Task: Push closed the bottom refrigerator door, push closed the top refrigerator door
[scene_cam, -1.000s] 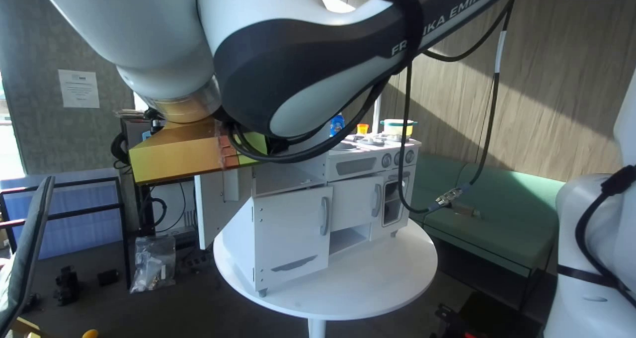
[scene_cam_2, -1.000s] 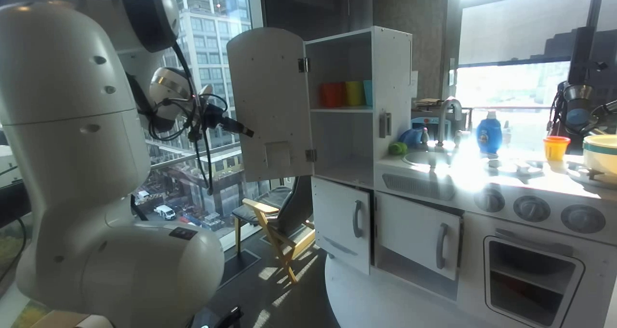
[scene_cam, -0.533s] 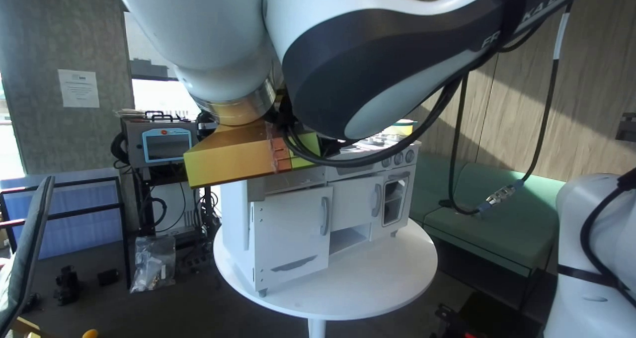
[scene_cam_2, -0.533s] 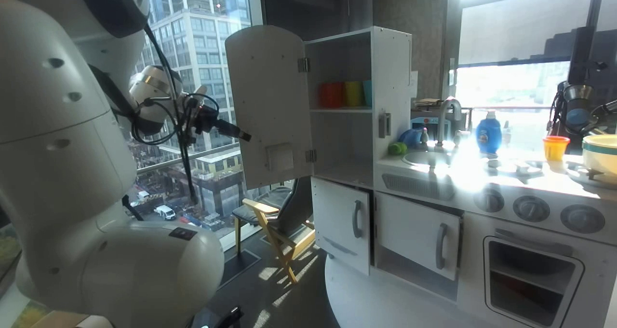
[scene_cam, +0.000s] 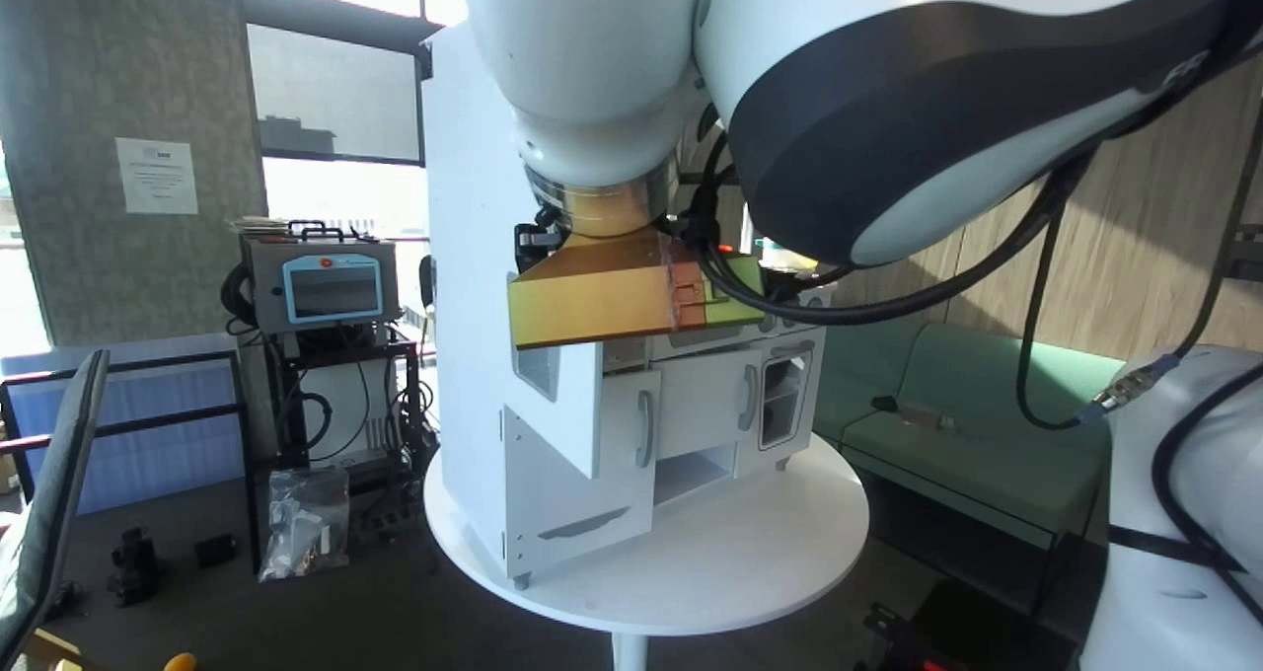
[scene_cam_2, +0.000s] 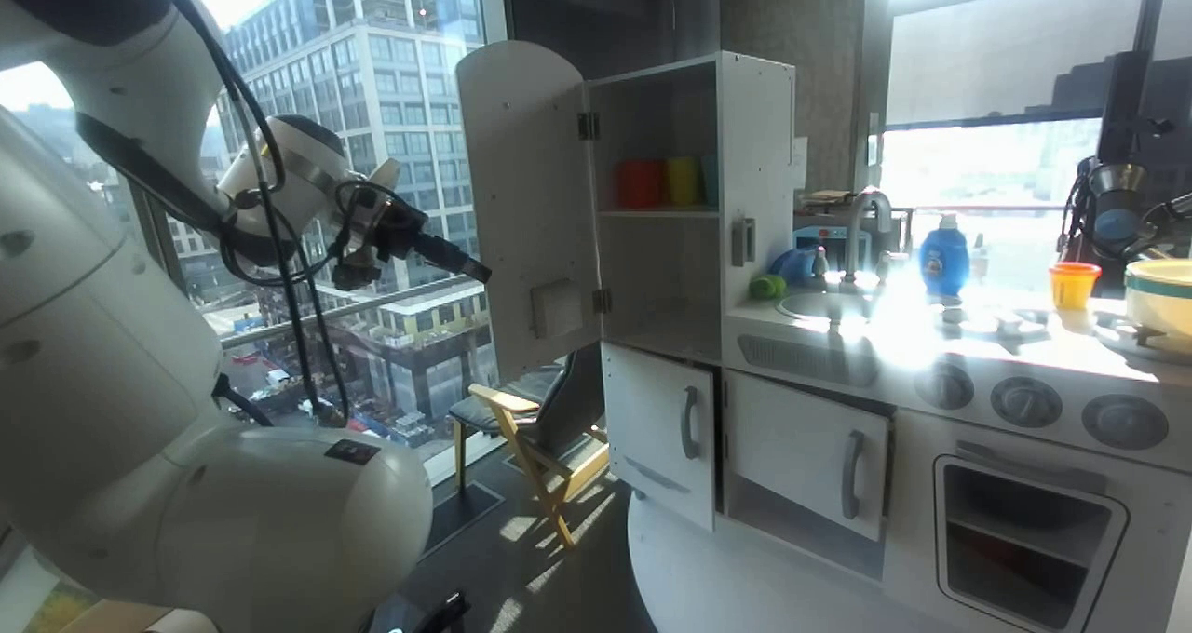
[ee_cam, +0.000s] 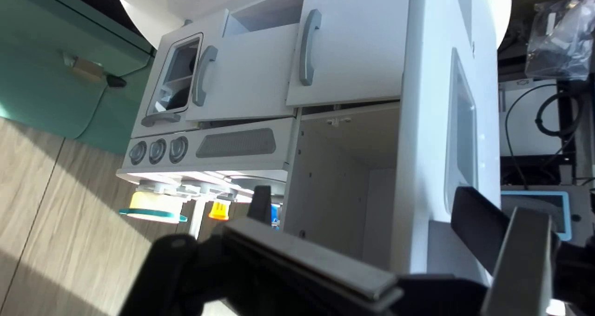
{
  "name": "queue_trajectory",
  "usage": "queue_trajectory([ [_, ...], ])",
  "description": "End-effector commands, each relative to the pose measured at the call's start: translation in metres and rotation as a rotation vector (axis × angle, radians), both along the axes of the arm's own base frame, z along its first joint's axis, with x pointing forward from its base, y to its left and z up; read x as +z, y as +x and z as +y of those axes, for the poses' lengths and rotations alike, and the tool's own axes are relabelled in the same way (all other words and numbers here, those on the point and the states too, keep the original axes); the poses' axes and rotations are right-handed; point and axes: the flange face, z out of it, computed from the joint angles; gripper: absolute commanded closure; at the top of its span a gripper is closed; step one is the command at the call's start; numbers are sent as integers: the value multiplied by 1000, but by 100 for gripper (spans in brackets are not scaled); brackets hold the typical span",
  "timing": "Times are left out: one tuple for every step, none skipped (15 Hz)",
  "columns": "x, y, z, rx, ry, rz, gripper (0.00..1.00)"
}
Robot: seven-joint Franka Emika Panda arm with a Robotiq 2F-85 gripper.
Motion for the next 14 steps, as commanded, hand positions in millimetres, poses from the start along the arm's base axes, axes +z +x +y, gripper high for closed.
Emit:
queue_trajectory([
  [28,-15,-42,-38,44,-64,0],
  [33,-15,-52,-55,55,-82,0],
  [38,-15,-61,-70,65,-102,0],
  [44,-14,-70,-81,83,-119,0],
  [49,-10,-79,-91,100,-129,0],
  [53,-6,-87,-105,120,-140,0],
  [55,-1,-95,-120,130,-158,0],
  [58,5,-102,-134,140,-176,0],
  [58,12,-108,-148,145,-189,0],
  [57,20,-116,-159,153,-201,0],
  [56,27,-124,-173,157,-209,0],
  [56,34,-132,-188,161,-214,0],
  [58,41,-139,-201,170,-225,0],
  [58,48,-147,-220,171,-235,0],
])
